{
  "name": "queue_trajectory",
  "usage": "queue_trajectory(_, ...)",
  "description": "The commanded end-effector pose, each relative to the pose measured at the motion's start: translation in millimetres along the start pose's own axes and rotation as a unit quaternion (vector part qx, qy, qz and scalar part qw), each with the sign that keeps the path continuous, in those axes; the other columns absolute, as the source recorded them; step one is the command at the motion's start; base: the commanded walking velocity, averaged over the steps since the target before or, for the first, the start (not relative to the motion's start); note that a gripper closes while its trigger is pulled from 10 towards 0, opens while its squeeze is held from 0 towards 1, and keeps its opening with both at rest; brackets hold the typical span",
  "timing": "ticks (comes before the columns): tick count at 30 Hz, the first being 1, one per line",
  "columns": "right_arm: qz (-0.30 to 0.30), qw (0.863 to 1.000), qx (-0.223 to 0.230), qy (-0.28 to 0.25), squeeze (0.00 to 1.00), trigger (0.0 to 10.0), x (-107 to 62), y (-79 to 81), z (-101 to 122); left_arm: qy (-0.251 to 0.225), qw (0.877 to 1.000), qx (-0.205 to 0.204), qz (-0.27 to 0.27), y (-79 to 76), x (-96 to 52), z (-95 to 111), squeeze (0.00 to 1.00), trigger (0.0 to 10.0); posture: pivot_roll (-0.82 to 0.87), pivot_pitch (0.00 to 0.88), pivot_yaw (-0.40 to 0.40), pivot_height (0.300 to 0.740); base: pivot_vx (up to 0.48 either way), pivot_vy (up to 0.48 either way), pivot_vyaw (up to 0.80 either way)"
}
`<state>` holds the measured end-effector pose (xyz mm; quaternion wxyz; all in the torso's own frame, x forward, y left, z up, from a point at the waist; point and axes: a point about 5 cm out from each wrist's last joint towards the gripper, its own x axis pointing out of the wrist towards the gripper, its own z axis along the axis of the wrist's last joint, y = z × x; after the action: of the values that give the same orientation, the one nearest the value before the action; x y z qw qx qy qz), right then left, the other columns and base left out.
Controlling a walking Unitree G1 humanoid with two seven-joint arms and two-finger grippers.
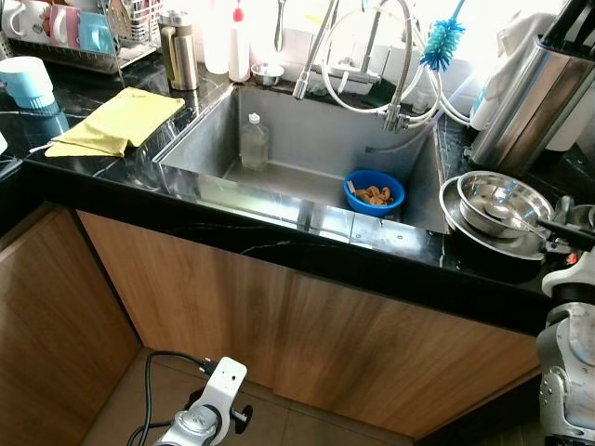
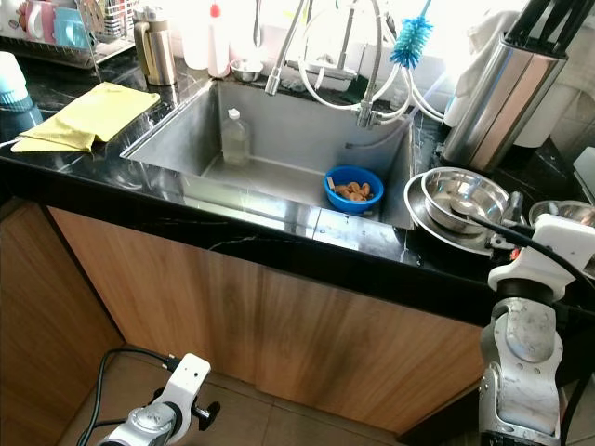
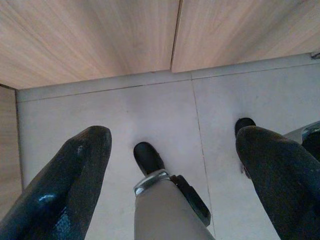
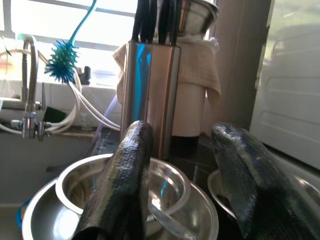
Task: Kitchen organization
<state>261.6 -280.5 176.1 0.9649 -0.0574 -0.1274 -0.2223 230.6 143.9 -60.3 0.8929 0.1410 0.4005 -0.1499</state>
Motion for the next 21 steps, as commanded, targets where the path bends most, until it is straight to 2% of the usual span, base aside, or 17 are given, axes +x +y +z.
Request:
queue_trajectory(1,-0.015,1.0,0.005,0.004,0.0,10.0,-0.9,-7.1,1.9,0.01,1.0,0.001,-0.003,-4.3,-0.2,-4.7,0.0,10.0,0.14,0.055,-0.131,0.74,0.0,0.0,0.0)
queue_trajectory(8,-0.039,0.998,0.026,0.04,0.0,10.0,-0.1,-10.1,-6.6,0.01,1.0,0.0,-0.001,-3.3,-0.3,-4.6,0.0,10.0,0.14,0.06,-0.13,0.74,0.0,0.0,0.0)
queue_trajectory(21,0.008,0.997,0.054,0.061,0.0,10.0,-1.1,6.6,-13.7,0.014,1.0,0.0,0.001,1.6,-1.7,-8.9,0.0,10.0,0.14,0.067,-0.128,0.74,0.0,0.0,0.0)
